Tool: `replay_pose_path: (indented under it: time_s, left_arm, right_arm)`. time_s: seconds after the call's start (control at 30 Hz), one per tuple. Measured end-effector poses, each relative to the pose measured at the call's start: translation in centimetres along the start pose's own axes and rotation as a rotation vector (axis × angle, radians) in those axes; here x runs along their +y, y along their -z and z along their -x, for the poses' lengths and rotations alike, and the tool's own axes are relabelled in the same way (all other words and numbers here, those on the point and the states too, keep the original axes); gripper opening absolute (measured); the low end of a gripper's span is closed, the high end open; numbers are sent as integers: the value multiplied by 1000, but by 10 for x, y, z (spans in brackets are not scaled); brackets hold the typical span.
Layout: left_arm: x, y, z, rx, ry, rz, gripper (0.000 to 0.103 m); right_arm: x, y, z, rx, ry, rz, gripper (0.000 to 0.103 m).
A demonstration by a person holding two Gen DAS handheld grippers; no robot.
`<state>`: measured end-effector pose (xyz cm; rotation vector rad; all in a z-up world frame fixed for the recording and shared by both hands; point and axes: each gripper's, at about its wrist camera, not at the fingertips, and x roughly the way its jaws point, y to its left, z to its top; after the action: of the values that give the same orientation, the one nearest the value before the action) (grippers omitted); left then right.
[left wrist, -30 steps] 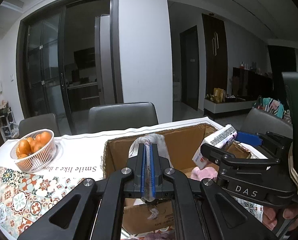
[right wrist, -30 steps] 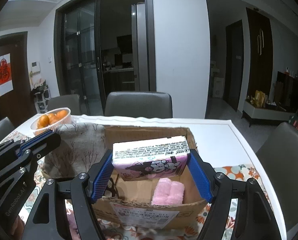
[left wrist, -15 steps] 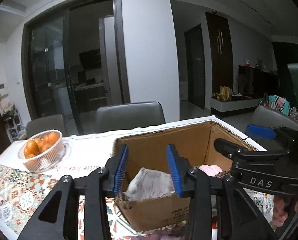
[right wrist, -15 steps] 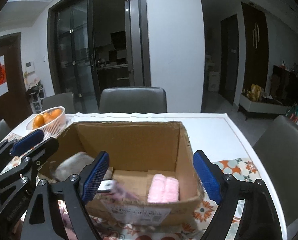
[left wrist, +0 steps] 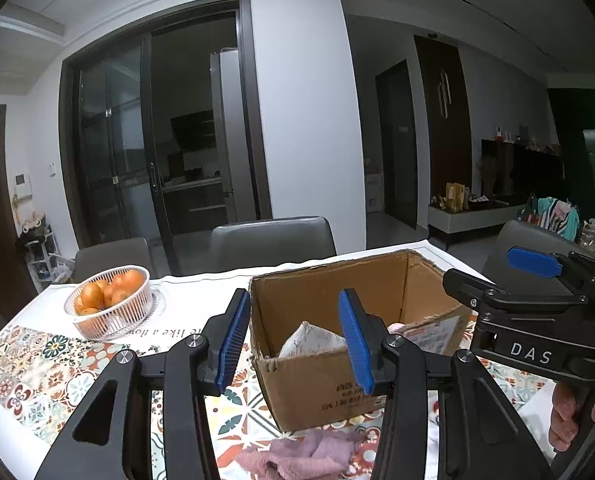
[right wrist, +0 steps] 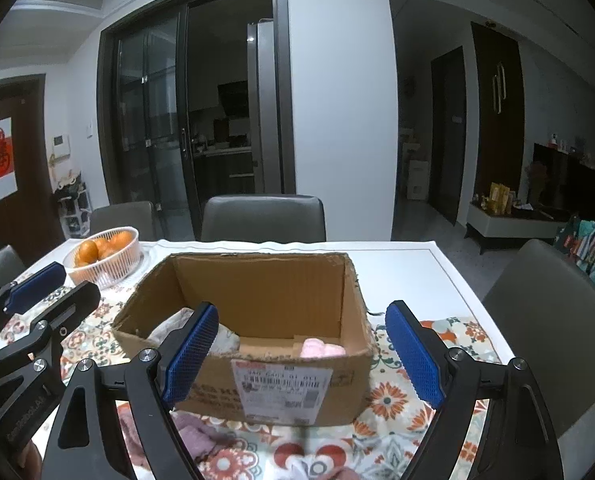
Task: Organize soft objects
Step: 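Move both tools back to the white cloths beside the pink knit cloth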
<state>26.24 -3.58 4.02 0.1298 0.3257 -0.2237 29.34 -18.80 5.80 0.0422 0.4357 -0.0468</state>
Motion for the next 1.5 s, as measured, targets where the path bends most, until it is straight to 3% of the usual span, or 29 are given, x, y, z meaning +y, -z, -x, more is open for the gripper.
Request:
replay_pose_path:
  time_s: [0.73,1.5]
  left_arm:
    - [-3,29,65,67,5,57,45]
    - [-18,84,78,223,44,47,45]
  right_arm:
    - [14,30,82,-45,17,30,87]
    - [8,95,91,100,-5,-1,87]
